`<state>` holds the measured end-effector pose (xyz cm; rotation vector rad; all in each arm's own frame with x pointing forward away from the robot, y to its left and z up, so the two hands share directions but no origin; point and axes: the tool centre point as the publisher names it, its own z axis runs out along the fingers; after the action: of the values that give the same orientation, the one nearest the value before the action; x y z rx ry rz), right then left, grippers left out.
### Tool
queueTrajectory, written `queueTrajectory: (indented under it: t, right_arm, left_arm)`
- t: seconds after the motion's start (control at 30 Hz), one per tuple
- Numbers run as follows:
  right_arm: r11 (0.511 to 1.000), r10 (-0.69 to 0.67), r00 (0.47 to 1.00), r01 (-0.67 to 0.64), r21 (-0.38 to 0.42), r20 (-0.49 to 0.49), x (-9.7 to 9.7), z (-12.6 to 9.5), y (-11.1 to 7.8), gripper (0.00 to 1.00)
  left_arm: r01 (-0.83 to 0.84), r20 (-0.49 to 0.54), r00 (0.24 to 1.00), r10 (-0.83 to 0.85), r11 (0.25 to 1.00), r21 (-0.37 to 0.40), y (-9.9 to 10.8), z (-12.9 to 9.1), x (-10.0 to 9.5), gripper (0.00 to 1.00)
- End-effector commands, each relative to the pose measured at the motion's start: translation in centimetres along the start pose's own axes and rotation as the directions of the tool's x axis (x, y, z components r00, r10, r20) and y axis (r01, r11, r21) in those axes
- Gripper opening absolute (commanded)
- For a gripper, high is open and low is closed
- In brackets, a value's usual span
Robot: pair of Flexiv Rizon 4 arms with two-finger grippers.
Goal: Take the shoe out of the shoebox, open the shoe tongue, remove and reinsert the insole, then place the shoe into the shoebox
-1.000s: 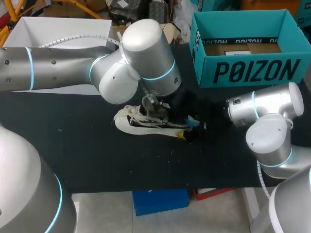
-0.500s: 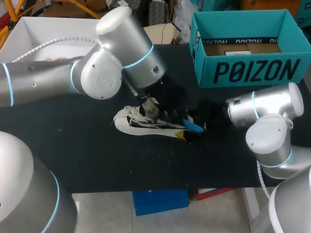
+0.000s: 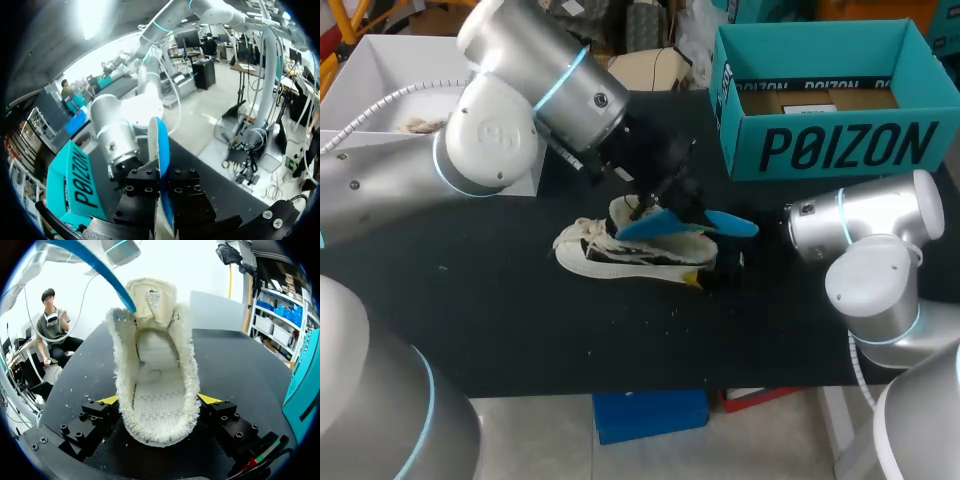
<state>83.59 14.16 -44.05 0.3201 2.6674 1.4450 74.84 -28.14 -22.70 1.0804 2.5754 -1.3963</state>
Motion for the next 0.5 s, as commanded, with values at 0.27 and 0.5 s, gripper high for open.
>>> queueTrajectory:
  t: [0.27,0.5]
  right_arm:
    - [1.000,0.001,1.000,-0.001,0.002,0.002,-0.16,0.42,-0.17,0.00]
    - [1.000,0.001,1.000,-0.001,0.002,0.002,-0.16,0.42,-0.17,0.00]
  left_arm:
    - [-0.073,-0.057,0.994,0.090,0.964,0.257,-0.37,-0.17,-1.17,0.00]
    - [-0.073,-0.057,0.994,0.090,0.964,0.257,-0.37,-0.17,-1.17,0.00]
